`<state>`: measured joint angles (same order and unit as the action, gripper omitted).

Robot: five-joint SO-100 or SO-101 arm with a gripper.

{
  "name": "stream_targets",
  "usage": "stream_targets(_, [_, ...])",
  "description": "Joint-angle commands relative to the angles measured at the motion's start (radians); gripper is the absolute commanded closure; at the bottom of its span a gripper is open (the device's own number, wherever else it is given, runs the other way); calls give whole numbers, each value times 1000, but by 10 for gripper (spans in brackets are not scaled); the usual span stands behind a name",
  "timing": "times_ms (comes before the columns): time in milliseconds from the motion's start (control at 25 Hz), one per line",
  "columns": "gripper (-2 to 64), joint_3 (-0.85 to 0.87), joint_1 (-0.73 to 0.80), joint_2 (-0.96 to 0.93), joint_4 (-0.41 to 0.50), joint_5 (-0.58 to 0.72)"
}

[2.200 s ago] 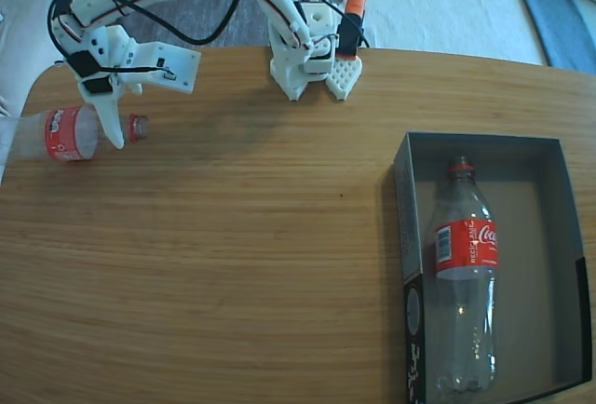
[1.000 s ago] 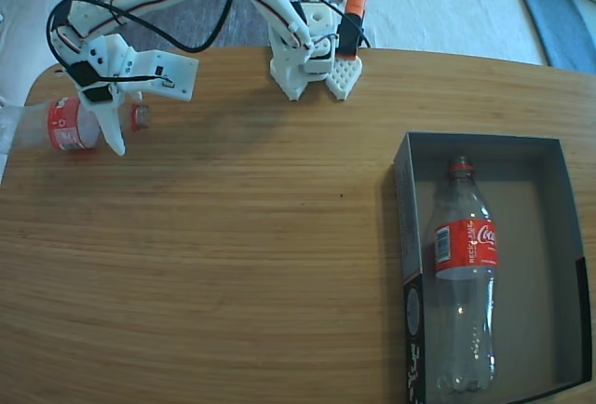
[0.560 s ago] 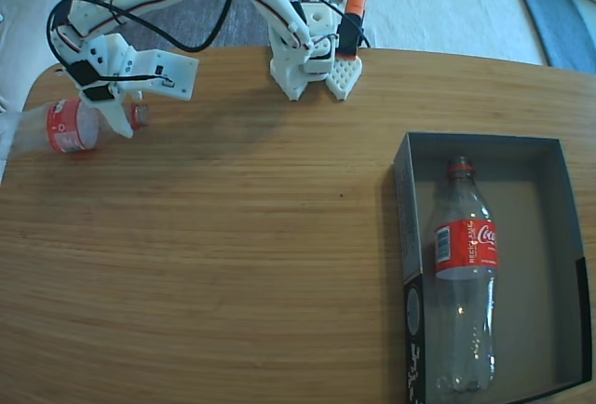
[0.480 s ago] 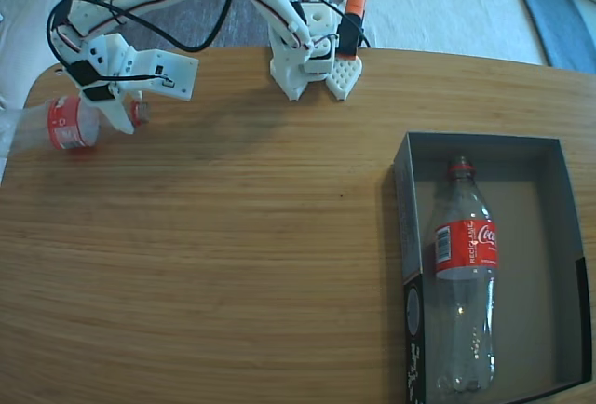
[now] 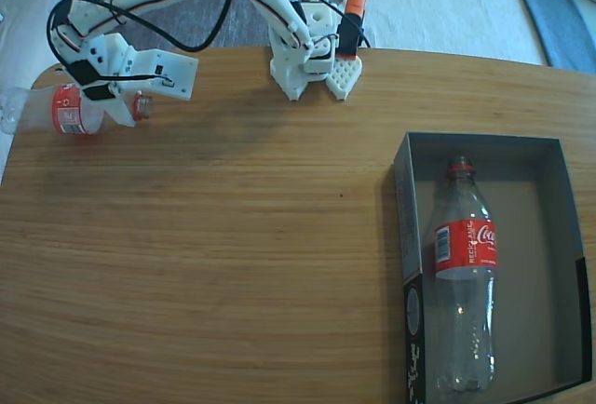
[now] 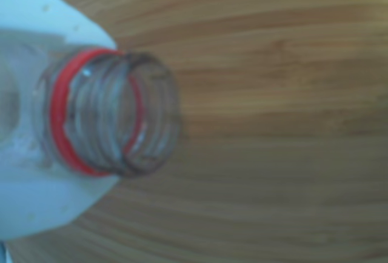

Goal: Grasp the bottles and put them in the box.

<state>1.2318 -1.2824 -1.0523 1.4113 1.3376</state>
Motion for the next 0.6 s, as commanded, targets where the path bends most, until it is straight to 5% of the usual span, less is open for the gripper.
stream_targets(0, [615, -12, 3, -15, 0, 3])
stream_targets(560, [615, -195, 146, -34, 107, -14])
